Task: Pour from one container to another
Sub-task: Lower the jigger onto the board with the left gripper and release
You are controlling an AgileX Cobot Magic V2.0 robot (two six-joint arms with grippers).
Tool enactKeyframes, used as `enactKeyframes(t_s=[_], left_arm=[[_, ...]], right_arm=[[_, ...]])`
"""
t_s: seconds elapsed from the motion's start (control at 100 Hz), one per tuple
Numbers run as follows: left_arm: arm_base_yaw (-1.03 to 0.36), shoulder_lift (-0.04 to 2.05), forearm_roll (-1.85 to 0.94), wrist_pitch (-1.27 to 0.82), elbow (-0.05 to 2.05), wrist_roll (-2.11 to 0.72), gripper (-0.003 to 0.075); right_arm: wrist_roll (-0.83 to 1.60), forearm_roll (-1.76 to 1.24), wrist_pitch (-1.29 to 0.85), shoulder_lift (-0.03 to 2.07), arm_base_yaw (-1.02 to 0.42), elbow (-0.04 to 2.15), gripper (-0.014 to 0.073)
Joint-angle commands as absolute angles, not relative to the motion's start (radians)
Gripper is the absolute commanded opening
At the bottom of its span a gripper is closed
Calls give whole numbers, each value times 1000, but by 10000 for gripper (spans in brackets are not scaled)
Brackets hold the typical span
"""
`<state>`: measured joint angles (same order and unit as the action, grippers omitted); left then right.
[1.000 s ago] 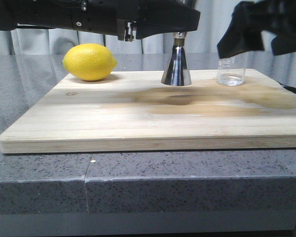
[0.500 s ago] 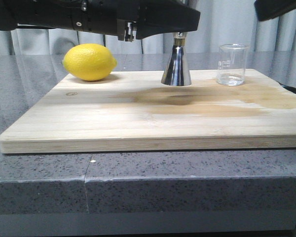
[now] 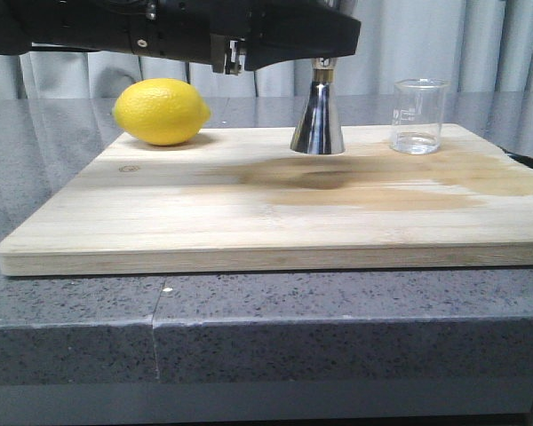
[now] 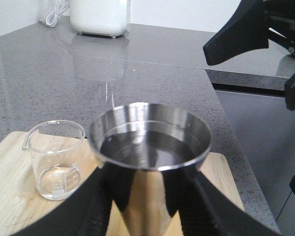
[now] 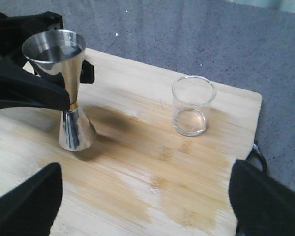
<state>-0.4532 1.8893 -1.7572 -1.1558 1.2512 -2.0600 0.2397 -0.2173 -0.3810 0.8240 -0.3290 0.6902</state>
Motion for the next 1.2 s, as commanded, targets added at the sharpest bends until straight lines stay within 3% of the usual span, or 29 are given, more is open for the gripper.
enactKeyframes(t_s=[0.0, 0.61, 1.19], left_arm=[[-458, 1837, -1840, -1215, 1285, -2054, 208], [-417, 1839, -1840, -1116, 1285, -2142, 208], [-410, 1896, -1840, -1175, 1285, -2142, 209]], right_arm=[[251, -212, -325, 812, -328, 716, 617], [251, -212, -325, 812, -328, 716, 617], [251, -212, -319, 812, -328, 716, 617]])
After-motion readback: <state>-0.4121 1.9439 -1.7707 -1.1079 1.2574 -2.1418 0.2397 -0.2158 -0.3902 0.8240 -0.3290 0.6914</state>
